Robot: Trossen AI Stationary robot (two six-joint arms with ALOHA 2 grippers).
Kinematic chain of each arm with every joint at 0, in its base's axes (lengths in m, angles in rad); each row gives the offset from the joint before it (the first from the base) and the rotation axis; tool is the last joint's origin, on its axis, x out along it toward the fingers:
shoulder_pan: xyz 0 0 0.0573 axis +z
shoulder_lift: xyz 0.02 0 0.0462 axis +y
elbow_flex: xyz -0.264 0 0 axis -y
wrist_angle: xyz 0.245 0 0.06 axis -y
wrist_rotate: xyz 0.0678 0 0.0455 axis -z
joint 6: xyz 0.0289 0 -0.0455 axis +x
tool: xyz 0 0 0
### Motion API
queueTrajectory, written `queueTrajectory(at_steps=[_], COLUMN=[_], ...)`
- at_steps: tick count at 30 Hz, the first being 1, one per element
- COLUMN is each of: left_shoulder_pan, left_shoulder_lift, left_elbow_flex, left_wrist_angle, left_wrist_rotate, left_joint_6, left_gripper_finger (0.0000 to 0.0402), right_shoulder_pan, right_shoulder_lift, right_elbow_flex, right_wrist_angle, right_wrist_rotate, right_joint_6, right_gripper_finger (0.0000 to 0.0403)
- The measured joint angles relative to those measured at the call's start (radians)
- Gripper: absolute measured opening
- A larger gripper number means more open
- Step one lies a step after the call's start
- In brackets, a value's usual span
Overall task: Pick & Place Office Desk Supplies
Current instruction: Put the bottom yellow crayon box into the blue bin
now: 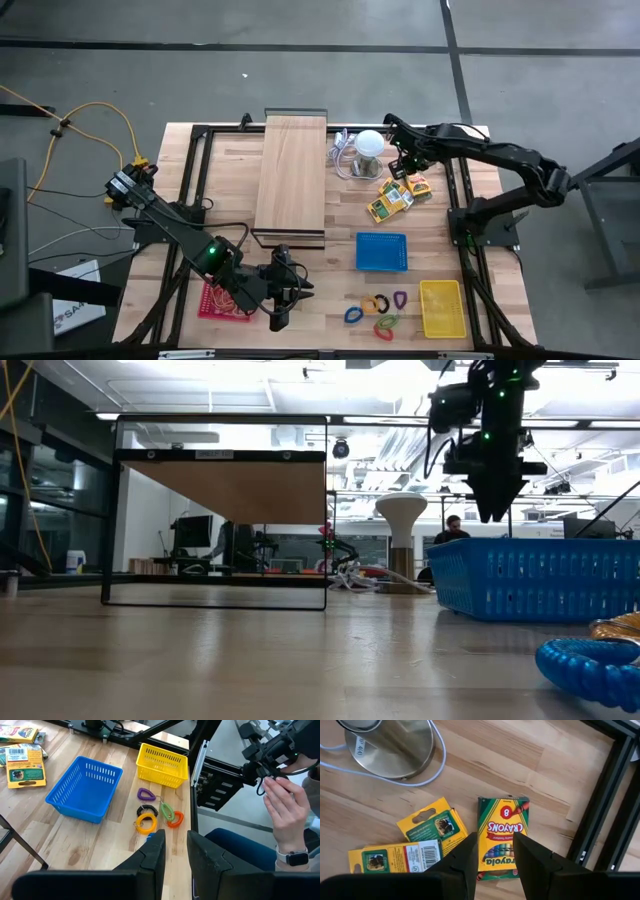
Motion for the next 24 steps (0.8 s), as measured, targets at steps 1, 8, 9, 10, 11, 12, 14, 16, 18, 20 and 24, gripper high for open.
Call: queueTrajectory(at_steps=[1,8,9,10,11,12,14,16,18,20,24], left_shoulder_pan=[0.0,0.0,0.0,0.0,0.0,0.0,0.0,0.0,0.0,0.0,0.0], left_shoulder_lift=[0.0,0.0,0.0,0.0,0.0,0.0,0.0,0.0,0.0,0.0,0.0], left_elbow_flex=[0.0,0.0,0.0,0.0,0.0,0.0,0.0,0.0,0.0,0.0,0.0], left_wrist_angle=[0.0,0.0,0.0,0.0,0.0,0.0,0.0,0.0,0.0,0.0,0.0], left_wrist_rotate=[0.0,0.0,0.0,0.0,0.0,0.0,0.0,0.0,0.0,0.0,0.0], left_joint_6=[0.0,0.0,0.0,0.0,0.0,0.0,0.0,0.0,0.0,0.0,0.0], left_gripper_finger=[0.0077,0.0077,0.0077,0.0077,0.0077,0.0077,0.0077,0.0077,0.0077,0.0077,0.0077], right_shoulder_pan=[0.0,0.0,0.0,0.0,0.0,0.0,0.0,0.0,0.0,0.0,0.0], right_shoulder_lift=[0.002,0.004,0.004,0.004,0.004,0.004,0.004,0.004,0.004,0.004,0.004], right_elbow_flex=[0.0,0.0,0.0,0.0,0.0,0.0,0.0,0.0,0.0,0.0,0.0], right_wrist_angle=[0.0,-0.003,-0.005,-0.009,-0.011,-0.011,-0.011,-0.008,-0.006,-0.006,-0.005], right_wrist_rotate=[-0.001,-0.002,-0.002,-0.002,-0.001,-0.001,-0.001,-0.001,-0.001,-0.001,-0.001], right_joint_6=[0.0,-0.009,-0.012,-0.015,-0.022,-0.03,-0.032,-0.029,-0.028,-0.027,-0.027], right_gripper_finger=[0.0111,0.0111,0.0111,0.0111,0.0111,0.0111,0.0111,0.0111,0.0111,0.0111,0.0111])
